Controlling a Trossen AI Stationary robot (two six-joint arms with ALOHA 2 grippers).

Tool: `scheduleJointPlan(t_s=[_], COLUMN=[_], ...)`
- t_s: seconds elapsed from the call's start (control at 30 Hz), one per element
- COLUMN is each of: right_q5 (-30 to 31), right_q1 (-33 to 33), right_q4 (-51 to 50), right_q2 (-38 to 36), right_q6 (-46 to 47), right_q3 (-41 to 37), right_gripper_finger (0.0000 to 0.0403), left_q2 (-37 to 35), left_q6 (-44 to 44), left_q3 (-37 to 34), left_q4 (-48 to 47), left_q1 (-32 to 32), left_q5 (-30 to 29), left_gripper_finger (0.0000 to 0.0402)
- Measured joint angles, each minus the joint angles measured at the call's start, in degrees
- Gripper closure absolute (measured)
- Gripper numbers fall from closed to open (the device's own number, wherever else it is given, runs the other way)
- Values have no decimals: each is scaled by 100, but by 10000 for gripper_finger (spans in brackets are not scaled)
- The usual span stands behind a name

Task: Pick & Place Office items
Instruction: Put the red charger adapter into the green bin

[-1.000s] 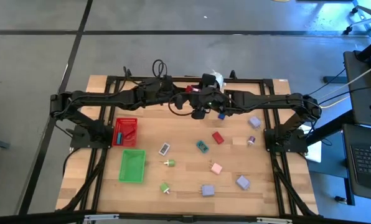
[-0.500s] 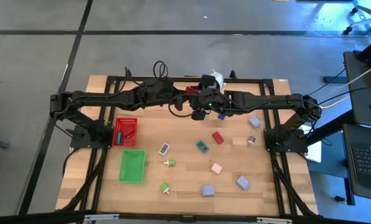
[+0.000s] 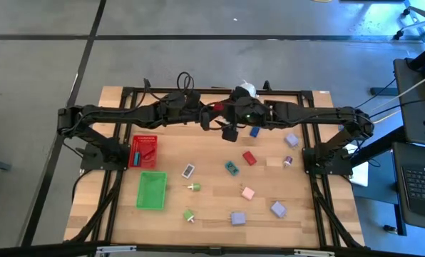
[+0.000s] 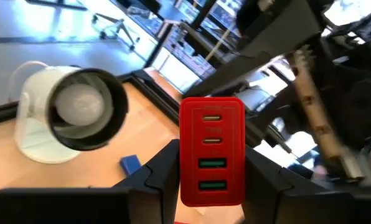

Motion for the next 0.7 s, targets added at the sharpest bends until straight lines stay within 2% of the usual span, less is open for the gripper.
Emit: scheduleJointPlan(t_s=[0.13,0.17,0.3,0.53,0.7], right_q5=[-741,-969,-1155,-730,-399], right_q1=[-123,-148,-207,-310,-325], right_q4=[-435,-643,-1212,-1711,-2070], right_q2=[-339,-419,-722,-1230,-1525], right_q6=[346,469,774,984,1163], right_q3=[2,1,-4,-4,-4], right_gripper_finger=[47,47,46,46,46], left_q2=[0,0,-15,-70,-243], left_q6=[124,118,-155,-693,-991], left_q3=[0,0,10,7,4], left_q4=[-45,-56,-235,-1404,-2407], left_q1=[18,25,81,-94,-364], left_q5=[-213,-423,-544,315,1326], left_gripper_finger=[282,282,282,281,279])
